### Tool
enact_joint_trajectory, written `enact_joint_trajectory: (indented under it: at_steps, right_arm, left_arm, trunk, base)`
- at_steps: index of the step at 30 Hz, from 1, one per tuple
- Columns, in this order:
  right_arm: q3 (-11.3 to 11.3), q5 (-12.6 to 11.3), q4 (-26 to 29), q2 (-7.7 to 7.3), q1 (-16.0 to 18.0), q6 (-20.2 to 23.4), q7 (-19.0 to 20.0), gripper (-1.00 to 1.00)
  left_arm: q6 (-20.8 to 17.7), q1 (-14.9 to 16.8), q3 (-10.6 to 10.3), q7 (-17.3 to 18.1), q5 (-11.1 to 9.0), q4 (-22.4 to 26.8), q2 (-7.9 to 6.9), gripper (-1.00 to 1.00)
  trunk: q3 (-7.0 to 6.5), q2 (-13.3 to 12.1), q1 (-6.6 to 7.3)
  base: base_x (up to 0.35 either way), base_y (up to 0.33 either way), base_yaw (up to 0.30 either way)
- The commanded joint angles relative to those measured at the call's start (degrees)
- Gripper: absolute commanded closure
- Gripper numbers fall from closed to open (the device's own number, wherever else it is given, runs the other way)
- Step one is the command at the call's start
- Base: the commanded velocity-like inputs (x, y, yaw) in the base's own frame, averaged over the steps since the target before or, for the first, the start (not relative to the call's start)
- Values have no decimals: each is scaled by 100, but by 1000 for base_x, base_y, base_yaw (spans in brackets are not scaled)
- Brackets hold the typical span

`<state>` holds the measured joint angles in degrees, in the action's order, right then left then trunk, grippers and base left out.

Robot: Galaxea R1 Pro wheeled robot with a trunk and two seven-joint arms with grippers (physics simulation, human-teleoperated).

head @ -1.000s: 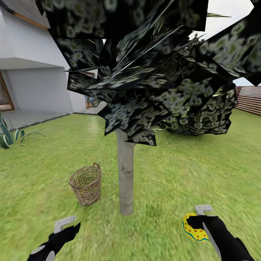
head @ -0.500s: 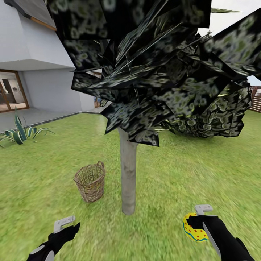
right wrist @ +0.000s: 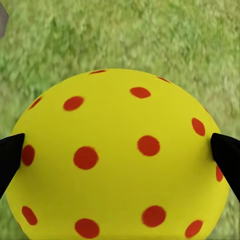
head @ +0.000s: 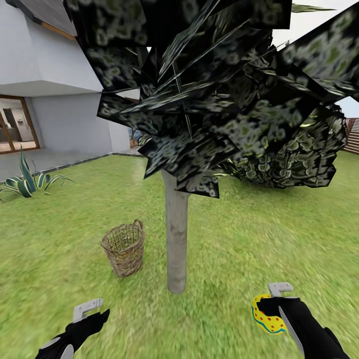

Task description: Take the three Easter eggs out of the wicker basket on the lawn in the garden, then place them on the lawn next to a single tree (choose any tree) so that all three eggs are next to the same tree and none are left in the basket.

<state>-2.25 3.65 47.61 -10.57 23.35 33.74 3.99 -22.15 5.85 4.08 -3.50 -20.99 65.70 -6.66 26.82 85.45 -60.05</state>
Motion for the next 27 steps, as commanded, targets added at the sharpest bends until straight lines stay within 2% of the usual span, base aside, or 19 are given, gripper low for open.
enact_joint_trajectory:
  at_steps: [1, 4, 7, 8, 10, 11, 12, 14, 15, 18, 27]
  right_arm:
    - [-10, 40, -3, 2, 3, 32, 41, 100]
    - [-5, 45, -38, 10, 3, 43, 40, 100]
    - [4, 47, -49, 26, 3, 44, 41, 100]
    - [20, 49, -49, 49, 3, 36, 41, 100]
    - [28, 55, -50, 76, 3, 22, 40, 100]
    - [50, 56, -50, 87, 3, 24, 45, 100]
    - [206, 53, -50, 100, 3, 30, 48, 100]
    - [621, 42, -69, 126, 3, 51, 37, 100]
    - [717, 35, -73, 131, 3, 68, 34, 100]
    - [737, 20, -77, 117, 3, 79, 32, 100]
    - [742, 13, -68, 64, 3, 41, 39, 100]
  left_arm:
    - [-36, 1, -1, -37, -57, 11, -4, -100]
    - [-323, 2, 77, -44, -40, 27, -37, -100]
    - [-605, 3, 464, -66, -29, 323, -211, -100]
    - [-625, 3, 665, -73, -28, 435, -317, -100]
    - [-632, 7, 1037, -84, -36, 560, -640, -100]
    - [-626, 21, 1162, -87, -48, 557, -821, -100]
    - [-606, 36, 1222, -98, -76, 516, -915, -100]
    - [-375, 45, 1414, -105, -103, 501, -965, -100]
    - [-179, 48, 1490, -106, -105, 502, -972, -100]
    - [1, 53, 1527, -107, -115, 501, -937, -100]
    - [-51, 56, 1507, -103, -115, 501, -920, -100]
  trunk:
    - [25, 45, -23]
    - [79, 166, -89]
    - [133, 286, -154]
    - [151, 326, -176]
    - [187, 406, -220]
    - [205, 446, -242]
    - [222, 487, -264]
    - [258, 567, -308]
    - [276, 607, -330]
    - [330, 727, -396]
    - [492, 1088, -594]
  base:
    - [0, 0, 0]
    - [0, 0, 0]
    - [0, 0, 0]
    - [0, 0, 0]
    - [0, 0, 0]
    - [0, 0, 0]
    - [0, 0, 0]
    - [0, 0, 0]
    - [0, 0, 0]
    - [0, 0, 0]
    - [0, 0, 0]
